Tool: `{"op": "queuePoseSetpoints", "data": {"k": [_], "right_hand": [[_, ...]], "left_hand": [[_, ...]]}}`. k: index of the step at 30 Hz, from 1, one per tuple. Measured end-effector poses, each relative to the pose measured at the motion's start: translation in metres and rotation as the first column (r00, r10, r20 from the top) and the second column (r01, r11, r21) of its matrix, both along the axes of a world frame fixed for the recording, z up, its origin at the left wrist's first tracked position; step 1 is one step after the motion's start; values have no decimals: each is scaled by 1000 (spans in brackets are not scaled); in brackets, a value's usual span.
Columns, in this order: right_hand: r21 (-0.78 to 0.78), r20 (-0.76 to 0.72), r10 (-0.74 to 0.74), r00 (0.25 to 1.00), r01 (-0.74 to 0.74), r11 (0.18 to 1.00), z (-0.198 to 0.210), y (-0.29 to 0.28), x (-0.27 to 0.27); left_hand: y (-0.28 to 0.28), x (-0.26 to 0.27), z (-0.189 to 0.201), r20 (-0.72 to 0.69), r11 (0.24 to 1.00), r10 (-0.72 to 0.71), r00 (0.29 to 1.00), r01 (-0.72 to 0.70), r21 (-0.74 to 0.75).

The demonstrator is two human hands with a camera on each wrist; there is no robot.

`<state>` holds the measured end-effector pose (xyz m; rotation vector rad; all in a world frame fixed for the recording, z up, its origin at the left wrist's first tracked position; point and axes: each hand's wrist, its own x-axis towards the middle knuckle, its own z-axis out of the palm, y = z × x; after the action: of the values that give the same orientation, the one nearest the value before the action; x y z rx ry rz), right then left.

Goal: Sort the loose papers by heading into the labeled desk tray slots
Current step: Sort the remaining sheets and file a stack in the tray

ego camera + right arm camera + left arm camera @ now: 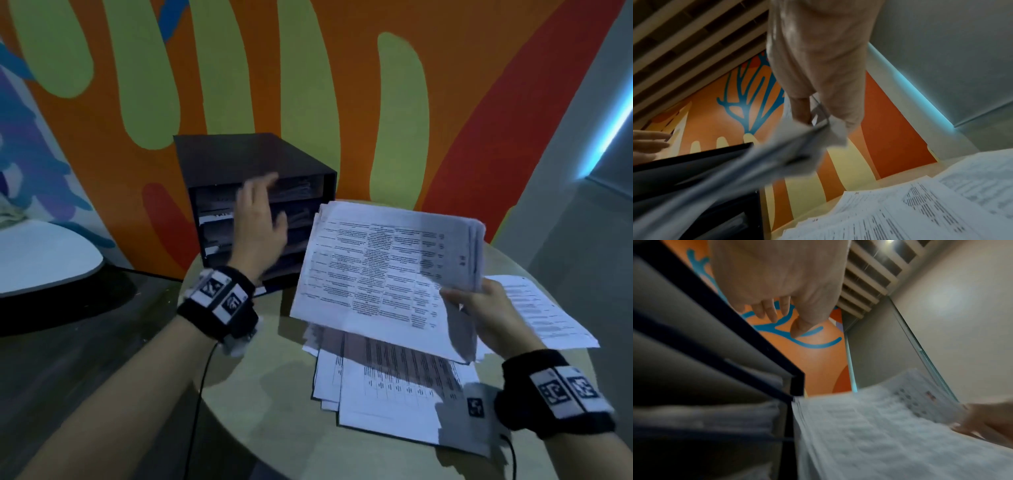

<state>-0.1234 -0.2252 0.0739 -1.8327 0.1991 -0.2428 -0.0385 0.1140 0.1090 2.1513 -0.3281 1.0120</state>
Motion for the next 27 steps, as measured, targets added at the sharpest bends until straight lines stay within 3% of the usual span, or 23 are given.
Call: {"op": "queuePoseSetpoints", "data": {"k": [3, 7, 10, 16, 21, 27], "right_hand": [[103, -143, 55, 988, -41, 994, -6, 0, 3], [186, -300, 147, 942, -94, 978, -18, 17, 5], [231, -340, 174, 924, -97, 968, -23, 36, 9], [450, -377, 235, 896, -45, 892, -40, 79, 36], [616, -382, 192, 904, 94, 782, -53, 125, 57], [636, -424, 91, 901, 224, 739, -59, 184, 76]], "left_hand": [[29, 1, 24, 104, 970, 205, 973, -216, 110], [65, 9, 29, -53, 910, 358, 932, -336, 244], [84, 11, 25, -108, 932, 305, 946, -273, 239], [94, 12, 20, -51, 967, 215, 975, -205, 154], [94, 14, 15, -24, 975, 194, 981, -190, 116], [93, 20, 4, 39, 974, 197, 980, -200, 104]]}}
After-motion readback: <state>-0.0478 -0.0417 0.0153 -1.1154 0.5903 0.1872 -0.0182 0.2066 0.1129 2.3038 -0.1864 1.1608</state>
